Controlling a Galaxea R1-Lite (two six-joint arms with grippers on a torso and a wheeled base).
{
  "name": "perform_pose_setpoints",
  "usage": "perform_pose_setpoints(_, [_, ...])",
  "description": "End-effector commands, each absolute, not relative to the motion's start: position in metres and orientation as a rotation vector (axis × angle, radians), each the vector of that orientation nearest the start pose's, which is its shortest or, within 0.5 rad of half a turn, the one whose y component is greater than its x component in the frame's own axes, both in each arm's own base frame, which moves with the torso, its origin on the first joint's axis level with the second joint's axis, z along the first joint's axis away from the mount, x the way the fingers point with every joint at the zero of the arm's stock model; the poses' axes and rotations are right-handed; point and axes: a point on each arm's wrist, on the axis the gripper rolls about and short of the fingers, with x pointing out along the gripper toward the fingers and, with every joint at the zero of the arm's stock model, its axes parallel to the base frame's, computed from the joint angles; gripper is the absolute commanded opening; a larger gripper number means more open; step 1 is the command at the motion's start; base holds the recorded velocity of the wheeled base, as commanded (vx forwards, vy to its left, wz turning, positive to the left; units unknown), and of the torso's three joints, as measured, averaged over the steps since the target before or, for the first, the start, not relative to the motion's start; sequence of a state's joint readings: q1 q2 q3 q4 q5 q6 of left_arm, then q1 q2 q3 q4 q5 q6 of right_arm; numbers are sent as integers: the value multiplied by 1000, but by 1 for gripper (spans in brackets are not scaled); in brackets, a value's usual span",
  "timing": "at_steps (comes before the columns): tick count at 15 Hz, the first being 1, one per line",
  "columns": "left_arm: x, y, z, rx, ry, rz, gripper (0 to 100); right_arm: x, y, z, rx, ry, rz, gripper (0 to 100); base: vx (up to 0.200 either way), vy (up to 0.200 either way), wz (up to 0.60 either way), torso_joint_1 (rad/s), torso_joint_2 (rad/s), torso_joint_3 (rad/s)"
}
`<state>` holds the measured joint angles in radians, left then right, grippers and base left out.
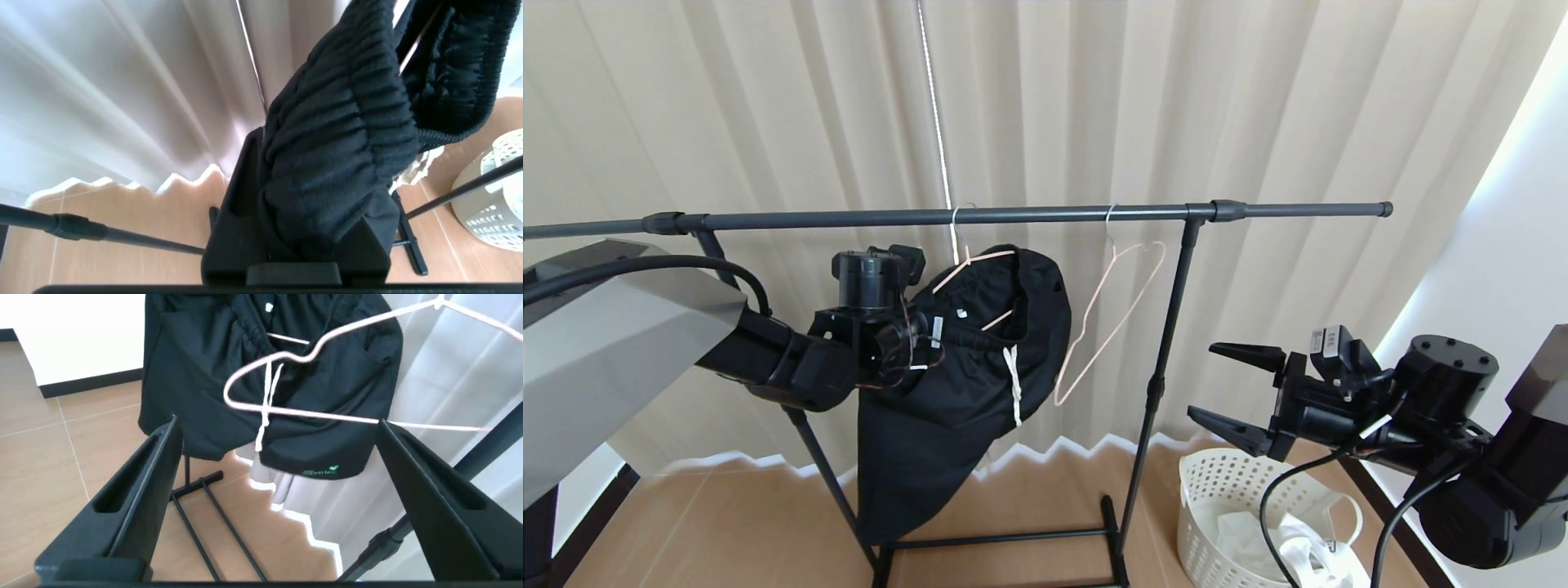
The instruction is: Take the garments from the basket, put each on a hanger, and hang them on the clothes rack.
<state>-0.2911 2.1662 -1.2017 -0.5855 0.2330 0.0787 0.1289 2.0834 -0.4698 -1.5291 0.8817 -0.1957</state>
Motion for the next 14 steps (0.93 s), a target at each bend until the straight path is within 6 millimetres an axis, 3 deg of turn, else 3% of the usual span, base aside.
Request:
perform_pose_setpoints(1, [408,-117,109,175,367,-72,100,304,57,76,-147,-18,1016,100,0,0,0,0,0,0])
perform_pose_setpoints(4, [399,-116,122,141,347,-69,100,305,57,77,-149,-22,1016,100,0,0,0,0,0,0])
perform_pose_setpoints(8, [343,-102,171,128,278,-80,100,298,56,105,-155,-89,982,100,0,0,0,0,0,0])
perform_pose_setpoints(11, [259,-80,218,105,199,-114,100,265,64,168,-63,-215,926,100,0,0,0,0,0,0])
perform_pose_setpoints(13, [209,-65,223,94,170,-168,100,223,55,209,-64,-281,914,100,0,0,0,0,0,0])
perform_pose_setpoints(14, [191,-60,222,94,164,-171,100,208,51,219,-56,-264,898,100,0,0,0,0,0,0])
